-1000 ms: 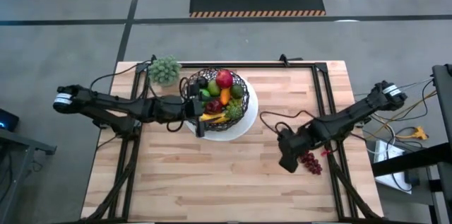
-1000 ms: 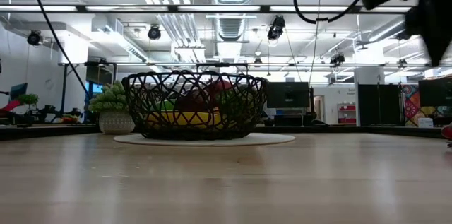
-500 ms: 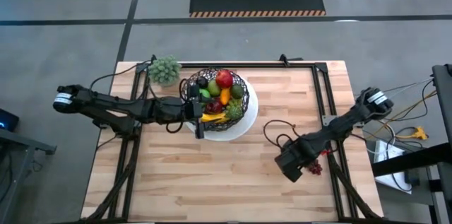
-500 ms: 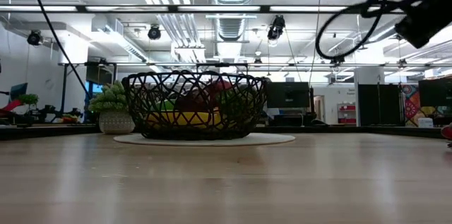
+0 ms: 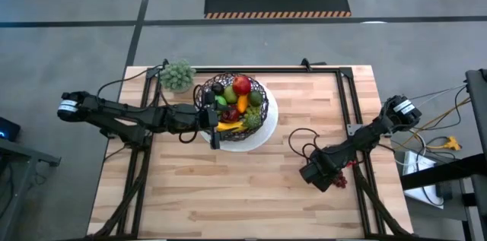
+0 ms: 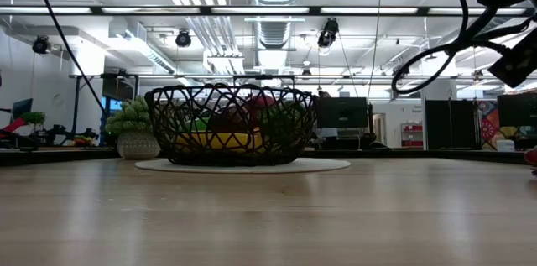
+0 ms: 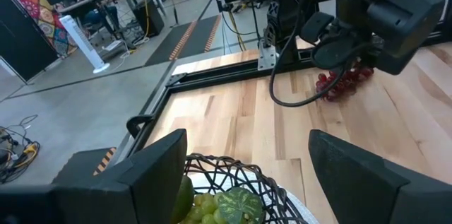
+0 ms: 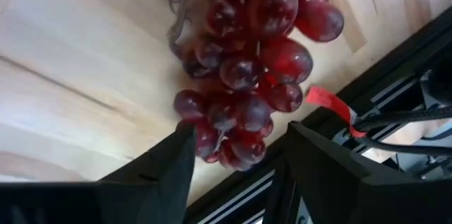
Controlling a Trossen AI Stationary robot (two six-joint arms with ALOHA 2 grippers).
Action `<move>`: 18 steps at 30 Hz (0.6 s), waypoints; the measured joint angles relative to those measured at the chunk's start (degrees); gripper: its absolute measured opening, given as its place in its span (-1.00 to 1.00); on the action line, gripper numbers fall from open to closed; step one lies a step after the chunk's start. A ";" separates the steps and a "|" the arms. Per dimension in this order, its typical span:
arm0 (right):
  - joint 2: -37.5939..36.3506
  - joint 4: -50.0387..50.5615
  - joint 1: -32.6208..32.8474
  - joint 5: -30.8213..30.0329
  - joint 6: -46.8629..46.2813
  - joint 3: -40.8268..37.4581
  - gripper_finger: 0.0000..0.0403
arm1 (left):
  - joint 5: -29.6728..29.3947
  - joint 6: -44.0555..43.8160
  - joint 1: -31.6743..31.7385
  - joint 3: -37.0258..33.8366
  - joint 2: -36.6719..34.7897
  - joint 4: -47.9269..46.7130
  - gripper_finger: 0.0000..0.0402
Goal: Build produce basket
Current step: Put the red grapes into the wire basket
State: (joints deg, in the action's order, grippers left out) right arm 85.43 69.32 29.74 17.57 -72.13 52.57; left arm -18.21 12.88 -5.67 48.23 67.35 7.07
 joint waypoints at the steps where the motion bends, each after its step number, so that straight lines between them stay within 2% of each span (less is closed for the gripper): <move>1: 0.00 -0.06 0.00 -0.56 -0.01 -0.13 -0.02 | 0.00 0.02 0.00 0.00 0.00 0.00 0.39; 5: 0.00 -0.57 0.00 -2.52 -0.65 -0.62 -0.21 | 0.00 0.02 0.00 0.00 0.00 -0.02 0.39; 18: 0.00 -1.70 0.00 -2.63 -1.73 -2.27 -0.82 | 0.00 0.02 0.02 0.00 0.00 -0.02 0.39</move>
State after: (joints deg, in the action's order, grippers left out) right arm 85.43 67.62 29.74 14.94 -73.87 50.30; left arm -18.22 12.91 -5.65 48.23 67.35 7.05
